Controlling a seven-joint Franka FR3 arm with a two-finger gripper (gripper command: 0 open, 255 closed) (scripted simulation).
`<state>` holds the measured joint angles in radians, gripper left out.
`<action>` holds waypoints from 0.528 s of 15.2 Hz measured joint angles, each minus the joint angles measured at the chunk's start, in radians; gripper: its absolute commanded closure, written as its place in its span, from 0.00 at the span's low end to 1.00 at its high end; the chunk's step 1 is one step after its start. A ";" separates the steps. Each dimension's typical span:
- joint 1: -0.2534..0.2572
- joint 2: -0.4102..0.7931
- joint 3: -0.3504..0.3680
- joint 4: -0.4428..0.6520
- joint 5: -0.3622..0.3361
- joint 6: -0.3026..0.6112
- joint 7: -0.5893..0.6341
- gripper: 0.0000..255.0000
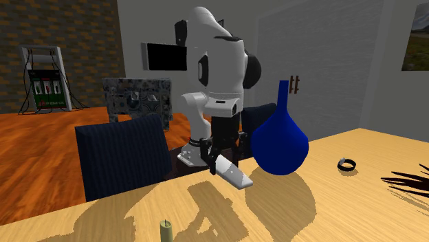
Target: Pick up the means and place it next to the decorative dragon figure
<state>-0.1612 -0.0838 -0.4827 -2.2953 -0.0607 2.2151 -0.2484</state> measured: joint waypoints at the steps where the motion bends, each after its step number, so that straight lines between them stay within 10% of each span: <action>1: -0.001 -0.008 0.000 0.007 -0.004 -0.015 0.001 1.00; 8: -0.001 -0.055 0.009 0.061 -0.024 -0.112 0.017 1.00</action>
<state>-0.1621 -0.1392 -0.4741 -2.2343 -0.0849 2.1035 -0.2316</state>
